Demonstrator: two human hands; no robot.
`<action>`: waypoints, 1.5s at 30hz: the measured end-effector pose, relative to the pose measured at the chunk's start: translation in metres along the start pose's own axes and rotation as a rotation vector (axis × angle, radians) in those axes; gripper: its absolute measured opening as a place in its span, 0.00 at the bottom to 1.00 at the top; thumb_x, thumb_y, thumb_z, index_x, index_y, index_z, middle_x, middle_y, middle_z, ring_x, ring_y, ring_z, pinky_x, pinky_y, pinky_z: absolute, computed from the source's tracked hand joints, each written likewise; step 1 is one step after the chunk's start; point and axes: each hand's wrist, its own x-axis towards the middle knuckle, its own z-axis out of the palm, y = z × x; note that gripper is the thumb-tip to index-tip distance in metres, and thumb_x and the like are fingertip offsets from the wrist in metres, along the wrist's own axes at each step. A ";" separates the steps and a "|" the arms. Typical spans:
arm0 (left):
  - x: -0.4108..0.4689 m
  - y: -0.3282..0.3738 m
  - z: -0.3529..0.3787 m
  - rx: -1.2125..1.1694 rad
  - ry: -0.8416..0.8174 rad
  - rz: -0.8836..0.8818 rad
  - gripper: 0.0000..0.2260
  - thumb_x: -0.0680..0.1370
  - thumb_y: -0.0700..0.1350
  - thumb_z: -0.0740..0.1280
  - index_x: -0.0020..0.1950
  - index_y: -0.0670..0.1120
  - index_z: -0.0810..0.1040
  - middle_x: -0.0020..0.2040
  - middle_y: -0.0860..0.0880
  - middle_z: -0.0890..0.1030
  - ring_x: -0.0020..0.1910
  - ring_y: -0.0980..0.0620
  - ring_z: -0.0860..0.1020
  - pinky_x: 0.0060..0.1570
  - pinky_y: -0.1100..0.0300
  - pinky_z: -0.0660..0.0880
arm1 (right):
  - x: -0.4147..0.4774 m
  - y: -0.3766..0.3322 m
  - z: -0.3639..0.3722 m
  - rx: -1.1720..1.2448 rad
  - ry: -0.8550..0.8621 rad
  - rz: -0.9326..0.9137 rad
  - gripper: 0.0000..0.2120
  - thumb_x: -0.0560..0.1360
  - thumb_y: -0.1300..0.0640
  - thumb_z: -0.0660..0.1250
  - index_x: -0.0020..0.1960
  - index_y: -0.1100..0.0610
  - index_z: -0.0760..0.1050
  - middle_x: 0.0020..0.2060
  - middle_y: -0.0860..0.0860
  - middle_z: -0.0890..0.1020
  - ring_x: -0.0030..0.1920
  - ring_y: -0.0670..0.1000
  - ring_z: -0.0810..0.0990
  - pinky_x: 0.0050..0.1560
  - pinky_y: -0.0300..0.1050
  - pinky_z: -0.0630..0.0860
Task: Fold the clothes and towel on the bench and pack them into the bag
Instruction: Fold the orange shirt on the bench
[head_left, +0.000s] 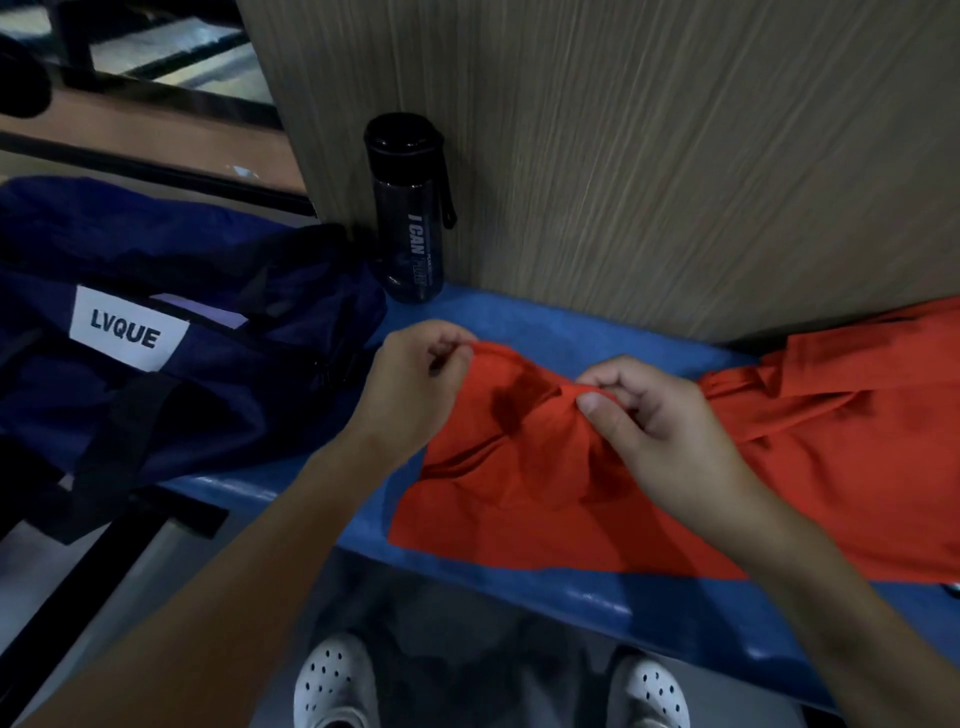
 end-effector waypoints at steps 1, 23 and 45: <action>0.000 0.004 -0.001 -0.035 0.018 0.007 0.10 0.80 0.38 0.66 0.45 0.52 0.80 0.40 0.58 0.81 0.40 0.64 0.78 0.43 0.71 0.72 | 0.003 -0.002 0.002 0.039 -0.011 0.006 0.04 0.78 0.59 0.64 0.45 0.54 0.76 0.30 0.42 0.76 0.31 0.38 0.72 0.36 0.32 0.68; -0.014 0.027 -0.007 -0.322 -0.169 -0.020 0.02 0.77 0.40 0.72 0.49 0.44 0.83 0.43 0.48 0.86 0.44 0.54 0.85 0.46 0.64 0.79 | 0.056 -0.001 0.038 0.018 0.084 0.003 0.03 0.76 0.60 0.69 0.45 0.55 0.80 0.37 0.47 0.82 0.41 0.42 0.79 0.47 0.39 0.74; -0.054 -0.025 -0.021 0.253 -0.277 -0.284 0.11 0.73 0.55 0.75 0.50 0.51 0.84 0.45 0.56 0.83 0.48 0.60 0.81 0.49 0.66 0.75 | -0.031 0.034 0.006 -0.706 -0.203 0.142 0.13 0.71 0.51 0.73 0.54 0.47 0.76 0.47 0.42 0.76 0.52 0.50 0.78 0.54 0.53 0.73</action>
